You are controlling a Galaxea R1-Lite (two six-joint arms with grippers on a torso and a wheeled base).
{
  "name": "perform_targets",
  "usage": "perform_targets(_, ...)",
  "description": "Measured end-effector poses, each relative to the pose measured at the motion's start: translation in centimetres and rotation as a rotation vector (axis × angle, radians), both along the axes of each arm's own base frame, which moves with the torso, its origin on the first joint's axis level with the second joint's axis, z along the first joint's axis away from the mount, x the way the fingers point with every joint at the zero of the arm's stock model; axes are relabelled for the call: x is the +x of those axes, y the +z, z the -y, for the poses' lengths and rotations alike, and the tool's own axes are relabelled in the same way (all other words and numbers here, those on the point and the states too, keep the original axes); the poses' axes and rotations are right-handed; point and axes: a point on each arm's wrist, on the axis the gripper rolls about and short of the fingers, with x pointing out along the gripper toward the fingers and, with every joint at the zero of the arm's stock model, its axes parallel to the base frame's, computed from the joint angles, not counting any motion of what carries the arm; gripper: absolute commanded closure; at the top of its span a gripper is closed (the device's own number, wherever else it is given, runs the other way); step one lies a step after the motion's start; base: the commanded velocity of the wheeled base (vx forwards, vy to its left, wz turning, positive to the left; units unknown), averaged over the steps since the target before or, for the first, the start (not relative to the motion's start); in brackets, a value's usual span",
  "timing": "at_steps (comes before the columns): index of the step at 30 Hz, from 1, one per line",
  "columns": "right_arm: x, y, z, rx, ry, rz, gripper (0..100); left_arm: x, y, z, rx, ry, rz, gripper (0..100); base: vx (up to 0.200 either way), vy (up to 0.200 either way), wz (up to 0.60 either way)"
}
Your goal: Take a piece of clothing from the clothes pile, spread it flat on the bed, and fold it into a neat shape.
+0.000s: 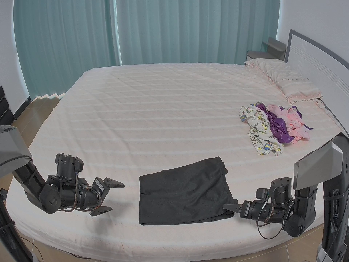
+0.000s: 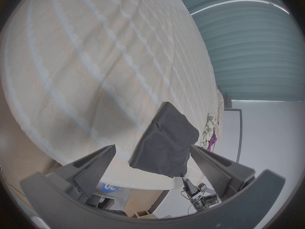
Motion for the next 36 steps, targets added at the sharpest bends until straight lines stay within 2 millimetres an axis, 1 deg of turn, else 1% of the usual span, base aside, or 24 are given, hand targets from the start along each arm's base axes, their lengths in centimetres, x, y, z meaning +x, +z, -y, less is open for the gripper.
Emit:
perform_targets(4,-0.2,-0.3,0.1,-0.033,0.021,0.013,100,0.0,0.0,0.0,0.0,0.001,-0.001,0,0.0,0.0,0.0)
perform_targets(8,-1.0,-0.6,0.5,-0.09,0.035,0.004,100,0.0,0.0,0.0,0.0,0.001,-0.001,0,0.0,0.0,0.0)
perform_targets(13,-1.7,-0.7,0.9,-0.119,0.041,-0.005,100,0.0,0.0,0.0,0.0,0.0,-0.001,0,0.0,0.0,0.0)
perform_targets(21,-1.7,-0.8,1.9,-0.146,0.024,-0.002,100,0.0,0.0,0.0,0.0,0.001,-0.001,0,0.0,0.0,0.0)
perform_targets(22,-1.7,-0.8,2.0,-0.148,0.024,-0.002,0,0.0,0.0,0.0,0.0,0.001,-0.001,0,0.0,0.0,0.0)
perform_targets(28,-1.7,-1.0,2.1,-0.154,0.024,-0.01,0,0.1,0.0,0.0,0.0,0.0,0.0,0,0.0,0.0,0.0)
perform_targets(31,-1.6,-0.7,2.3,-0.152,0.016,0.002,0,0.1,0.0,0.0,0.0,0.001,0.001,0,0.0,0.0,0.0)
perform_targets(34,-1.1,-0.2,2.7,-0.139,-0.005,0.029,0,0.1,0.0,0.0,0.0,0.0,0.001,0,0.0,0.0,0.0)
perform_targets(36,-0.2,0.3,2.9,-0.12,-0.03,0.065,0,0.1,0.0,0.0,0.0,0.0,0.001,0,0.0,0.0,0.0)
